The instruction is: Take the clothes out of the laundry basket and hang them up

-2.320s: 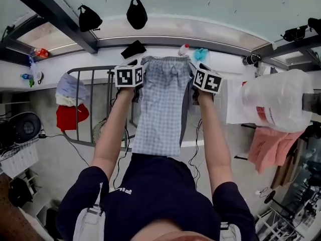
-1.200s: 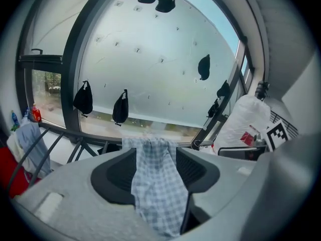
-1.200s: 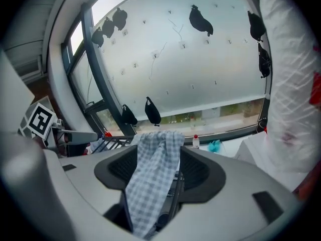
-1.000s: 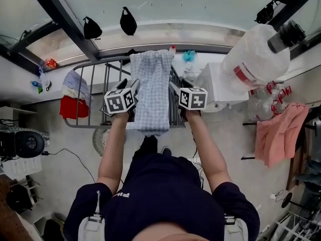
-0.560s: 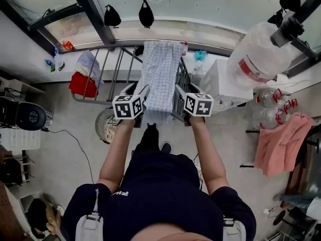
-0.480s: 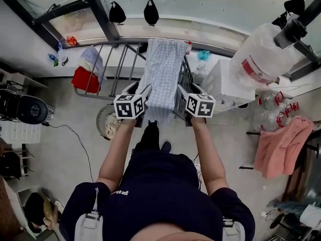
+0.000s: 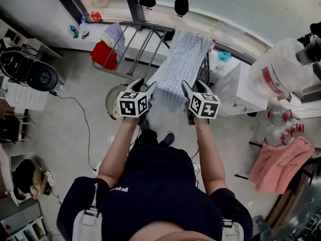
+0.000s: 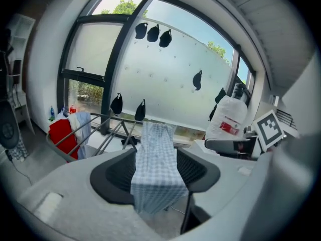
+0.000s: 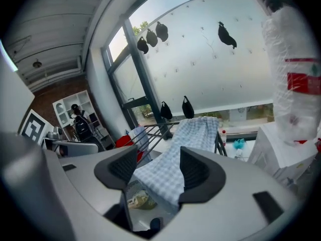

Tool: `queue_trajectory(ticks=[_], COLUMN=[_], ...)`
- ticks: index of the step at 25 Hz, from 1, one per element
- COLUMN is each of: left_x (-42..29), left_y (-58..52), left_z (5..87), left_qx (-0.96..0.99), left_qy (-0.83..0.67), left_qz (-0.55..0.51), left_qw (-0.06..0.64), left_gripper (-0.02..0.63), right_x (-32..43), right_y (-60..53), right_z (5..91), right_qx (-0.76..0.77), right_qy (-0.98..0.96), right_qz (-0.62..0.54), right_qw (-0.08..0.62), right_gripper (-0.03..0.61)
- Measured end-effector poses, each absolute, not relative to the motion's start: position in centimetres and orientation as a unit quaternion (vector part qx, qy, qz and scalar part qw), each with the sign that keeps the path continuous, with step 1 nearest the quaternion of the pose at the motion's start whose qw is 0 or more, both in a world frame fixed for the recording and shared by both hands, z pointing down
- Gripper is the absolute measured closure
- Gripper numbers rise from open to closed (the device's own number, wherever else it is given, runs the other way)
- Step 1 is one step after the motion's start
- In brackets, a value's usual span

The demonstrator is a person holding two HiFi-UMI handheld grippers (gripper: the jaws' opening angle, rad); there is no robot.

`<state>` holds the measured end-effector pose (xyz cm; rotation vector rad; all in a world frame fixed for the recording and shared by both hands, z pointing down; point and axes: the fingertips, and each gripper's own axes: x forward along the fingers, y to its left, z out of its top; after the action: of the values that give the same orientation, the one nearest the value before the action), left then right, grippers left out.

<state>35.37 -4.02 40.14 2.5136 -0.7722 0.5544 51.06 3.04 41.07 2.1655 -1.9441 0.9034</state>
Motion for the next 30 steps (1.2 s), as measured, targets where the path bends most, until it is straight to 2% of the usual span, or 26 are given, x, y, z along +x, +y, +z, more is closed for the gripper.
queue_trajectory(ticks=[7,22,30], left_x=[24.5,-4.8,-11.7], left_y=[-7.6,-12.9,-13.0], left_z=[40.0,42.5,47.4], left_qx=[0.878,0.795,0.775], left_qy=[-0.376,-0.512,-0.517], left_qz=[0.165,0.114,0.133], left_qw=[0.245,0.304,0.337], left_gripper=[0.371,0.37,0.371], right_x=[41.2,12.7,5.2], right_y=[-3.1,-11.5,-12.0], right_z=[41.3,45.0,49.7], right_qx=[0.639,0.507,0.475], right_qy=[-0.707,-0.787,-0.788], right_qz=[0.291,0.307,0.328], right_qw=[0.086,0.172,0.216], right_gripper=[0.313,0.313,0.313])
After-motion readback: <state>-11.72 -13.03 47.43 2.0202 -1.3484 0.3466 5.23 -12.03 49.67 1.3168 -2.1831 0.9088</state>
